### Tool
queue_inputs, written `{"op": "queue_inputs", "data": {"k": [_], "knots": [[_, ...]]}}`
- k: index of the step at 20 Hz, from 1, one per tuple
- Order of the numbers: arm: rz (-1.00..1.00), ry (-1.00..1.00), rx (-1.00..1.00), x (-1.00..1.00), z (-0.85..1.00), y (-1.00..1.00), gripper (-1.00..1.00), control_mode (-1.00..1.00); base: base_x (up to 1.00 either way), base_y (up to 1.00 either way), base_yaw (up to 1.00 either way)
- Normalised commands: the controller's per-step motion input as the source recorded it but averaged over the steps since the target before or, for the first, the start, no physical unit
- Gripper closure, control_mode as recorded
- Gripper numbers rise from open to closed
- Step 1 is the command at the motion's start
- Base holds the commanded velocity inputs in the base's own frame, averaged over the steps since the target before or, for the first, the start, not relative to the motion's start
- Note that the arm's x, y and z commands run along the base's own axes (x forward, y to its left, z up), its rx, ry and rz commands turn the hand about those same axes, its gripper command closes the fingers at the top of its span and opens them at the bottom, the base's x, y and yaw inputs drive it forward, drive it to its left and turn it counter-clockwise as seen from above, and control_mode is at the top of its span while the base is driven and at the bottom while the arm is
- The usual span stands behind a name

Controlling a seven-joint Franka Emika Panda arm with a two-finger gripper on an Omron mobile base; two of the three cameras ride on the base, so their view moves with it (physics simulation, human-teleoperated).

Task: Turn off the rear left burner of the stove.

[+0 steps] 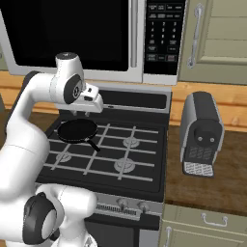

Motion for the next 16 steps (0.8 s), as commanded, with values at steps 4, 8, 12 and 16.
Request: {"op": "queue_inputs", "data": {"k": [4,8,12,16], "knots": [[0.0,0.0,0.0,0.0,0.01,0.0,-1.0,-1.0,0.0,0.0,0.0],[0.0,0.0,0.0,0.0,0.0,0.0,-1.0,-1.0,0.0,0.0,0.0],[0.0,0.0,-0.01,-0.1,0.0,0.05,-1.0,-1.0,0.0,0.0,0.0],[0.09,0.0,-0.1,-0.81,-0.33,0.68,-1.0,-1.0,0.0,0.0,0.0]]}}
